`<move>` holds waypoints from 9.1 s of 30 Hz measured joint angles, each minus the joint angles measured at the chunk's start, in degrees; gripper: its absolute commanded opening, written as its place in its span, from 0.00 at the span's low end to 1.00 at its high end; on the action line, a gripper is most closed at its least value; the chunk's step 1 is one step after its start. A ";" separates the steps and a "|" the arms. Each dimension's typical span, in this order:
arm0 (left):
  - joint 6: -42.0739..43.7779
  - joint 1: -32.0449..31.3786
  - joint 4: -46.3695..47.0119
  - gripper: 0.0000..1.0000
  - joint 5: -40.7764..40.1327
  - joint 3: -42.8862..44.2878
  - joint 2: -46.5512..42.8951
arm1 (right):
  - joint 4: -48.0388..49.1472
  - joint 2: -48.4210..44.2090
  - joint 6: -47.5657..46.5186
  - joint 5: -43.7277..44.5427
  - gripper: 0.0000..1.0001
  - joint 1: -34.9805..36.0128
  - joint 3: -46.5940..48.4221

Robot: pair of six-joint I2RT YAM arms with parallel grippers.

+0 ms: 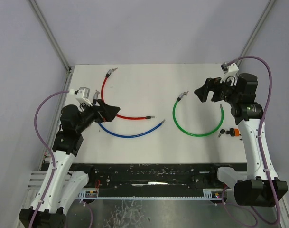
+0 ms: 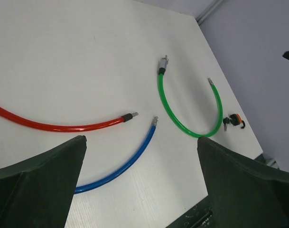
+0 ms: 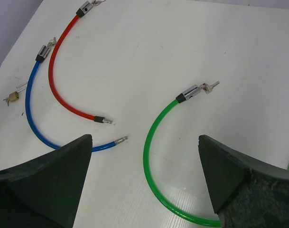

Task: Lock with the key
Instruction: Adjust the lock at the center of the board, then pick up the lock from the center of the board, then lock the lock.

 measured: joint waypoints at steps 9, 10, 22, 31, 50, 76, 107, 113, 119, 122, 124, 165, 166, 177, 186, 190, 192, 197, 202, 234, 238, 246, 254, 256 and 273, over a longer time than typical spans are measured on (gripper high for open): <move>-1.03 2.01 -0.26 1.00 -4.72 -0.02 3.93 | 2.12 -1.25 0.20 -3.41 1.00 -0.13 -2.84; -1.40 2.25 -0.46 1.00 -5.35 -0.02 4.68 | 2.25 -1.33 0.20 -4.17 1.00 -0.13 -3.15; -9.92 2.58 -0.94 1.00 -10.29 -0.61 11.50 | 8.11 -3.45 -3.52 -16.55 1.00 -0.13 -12.46; -1.46 2.62 -7.67 1.00 -20.11 5.11 20.92 | 15.78 -3.06 -4.20 -25.77 1.00 -0.13 -18.49; 12.70 12.39 -15.39 0.50 -28.28 13.92 46.58 | 15.93 -0.39 -5.18 -26.75 1.00 -0.15 -18.99; 28.70 14.25 -16.46 0.54 -34.64 18.25 57.46 | 11.78 0.44 -5.86 -26.77 1.00 0.61 -16.41; 25.16 16.11 -18.64 0.41 -22.58 17.42 59.41 | 10.95 0.44 -5.84 -26.84 1.00 0.68 -16.17; 22.05 16.11 -19.93 0.31 -21.51 17.42 59.39 | 10.95 0.44 -5.84 -26.84 1.00 0.68 -16.17; 17.88 16.17 -20.76 0.38 -21.51 17.77 59.58 | 10.93 0.44 -5.84 -26.84 1.00 0.68 -16.17; 16.50 16.26 -21.24 0.47 -21.44 17.81 59.28 | 10.93 0.44 -5.84 -26.84 1.00 0.68 -16.17; 15.91 16.28 -21.84 0.49 -21.81 17.68 58.53 | 10.93 0.44 -5.84 -26.84 1.00 0.68 -16.17; 18.05 15.69 -24.52 0.22 -23.50 18.08 59.65 | 11.02 0.72 -5.31 -28.09 1.00 0.68 -16.06; 18.08 15.69 -24.52 0.18 -23.45 18.08 59.60 | 11.02 0.79 -5.20 -28.15 1.00 0.68 -16.06; 18.18 14.97 -24.83 0.02 -21.59 17.38 52.00 | 11.26 1.29 -4.92 -28.55 1.00 0.68 -16.06; 17.92 6.97 -23.45 0.00 -12.83 16.41 42.88 | 12.37 1.29 -8.72 -33.03 1.00 0.81 -16.46; 16.48 -2.38 -19.63 0.00 -6.86 15.58 40.46 | 11.26 1.14 -18.86 -36.00 1.00 2.89 -17.49; 15.43 -8.04 -16.33 0.00 -3.96 15.52 40.04 | 6.58 1.05 -31.52 -37.86 1.00 4.70 -17.31; 14.08 -19.02 -6.71 0.00 0.68 15.52 40.96 | -6.29 3.13 -60.02 -41.44 1.00 6.25 -14.86; 16.63 -28.20 2.51 0.00 0.92 15.52 43.67 | -19.96 11.85 -84.41 -42.82 0.90 6.97 -6.08; 36.63 -40.92 15.34 0.00 -1.64 11.91 44.06 | -23.17 19.45 -89.66 -35.23 0.25 17.38 -5.25; 36.65 -40.92 15.41 0.00 -1.64 11.89 44.04 | -23.19 19.45 -89.66 -35.28 0.06 17.62 -5.29; 35.74 -40.92 15.52 0.39 -3.13 11.45 43.15 | -23.71 19.04 -89.68 -35.54 0.00 17.66 -5.35; 31.54 -41.16 17.99 0.59 -6.45 9.16 36.48 | -23.74 15.69 -83.93 -35.43 0.00 17.86 -5.18; 30.60 -41.16 19.15 0.60 -6.80 7.82 34.01 | -23.78 15.28 -82.40 -35.43 0.00 17.86 -4.96; 21.70 -41.11 58.90 1.00 -5.01 -25.14 8.04 | -28.89 7.87 -65.53 -38.10 0.00 17.88 1.22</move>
